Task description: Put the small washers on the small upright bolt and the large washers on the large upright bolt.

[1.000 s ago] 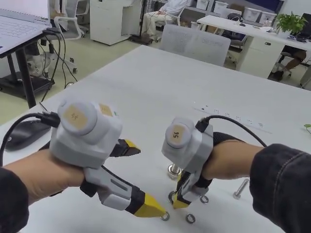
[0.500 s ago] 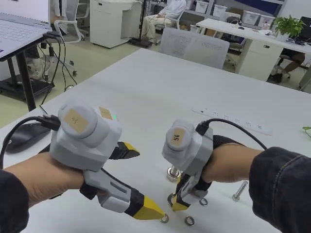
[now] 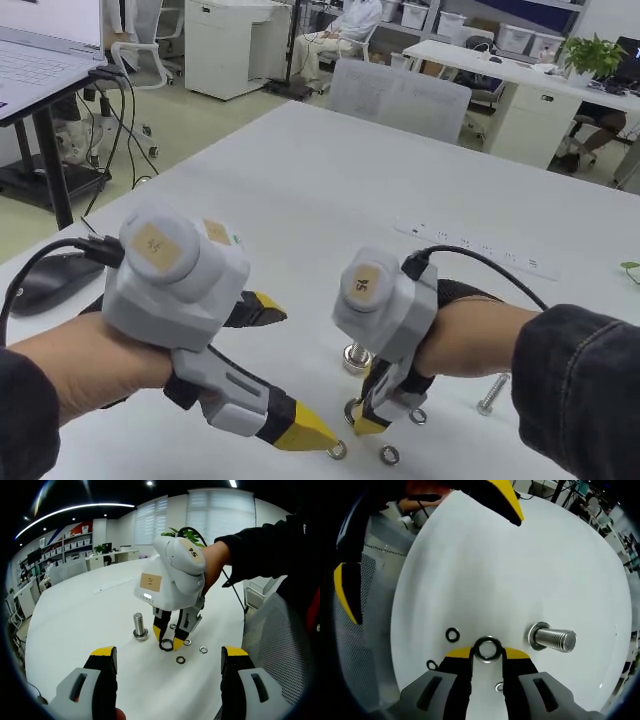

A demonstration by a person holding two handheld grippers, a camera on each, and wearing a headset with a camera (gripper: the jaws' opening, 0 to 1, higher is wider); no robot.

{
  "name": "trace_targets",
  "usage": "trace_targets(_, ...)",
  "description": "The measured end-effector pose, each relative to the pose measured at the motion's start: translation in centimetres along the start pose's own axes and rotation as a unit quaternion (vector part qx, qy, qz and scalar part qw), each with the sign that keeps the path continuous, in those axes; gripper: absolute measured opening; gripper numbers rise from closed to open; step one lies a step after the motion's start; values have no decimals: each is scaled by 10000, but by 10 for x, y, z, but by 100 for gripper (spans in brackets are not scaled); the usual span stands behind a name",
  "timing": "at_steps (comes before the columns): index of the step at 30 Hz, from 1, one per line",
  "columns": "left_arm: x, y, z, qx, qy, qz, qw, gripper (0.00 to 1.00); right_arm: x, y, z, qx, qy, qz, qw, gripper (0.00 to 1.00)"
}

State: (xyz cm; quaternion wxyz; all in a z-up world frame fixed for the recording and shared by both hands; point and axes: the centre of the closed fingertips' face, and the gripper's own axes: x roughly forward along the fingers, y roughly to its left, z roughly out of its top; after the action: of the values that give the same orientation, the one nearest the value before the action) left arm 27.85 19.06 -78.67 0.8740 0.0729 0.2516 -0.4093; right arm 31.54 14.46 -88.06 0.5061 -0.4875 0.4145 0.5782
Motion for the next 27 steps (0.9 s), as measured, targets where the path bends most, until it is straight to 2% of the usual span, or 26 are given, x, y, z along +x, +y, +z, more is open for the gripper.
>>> trace_targets(16,-2,0,1,-1,-24,23,10000,85,-1,0,1,-74,83,-45,9999,22)
trace_targets(21,-2,-1,1,1,-24,11,10000,85,-2,-2,-3,-99,171,-113,9997,22)
trace_targets(27,-2,-1,1,6,-19,1,10000,85,-7,-1,-4,-47,117,-94,9999,22)
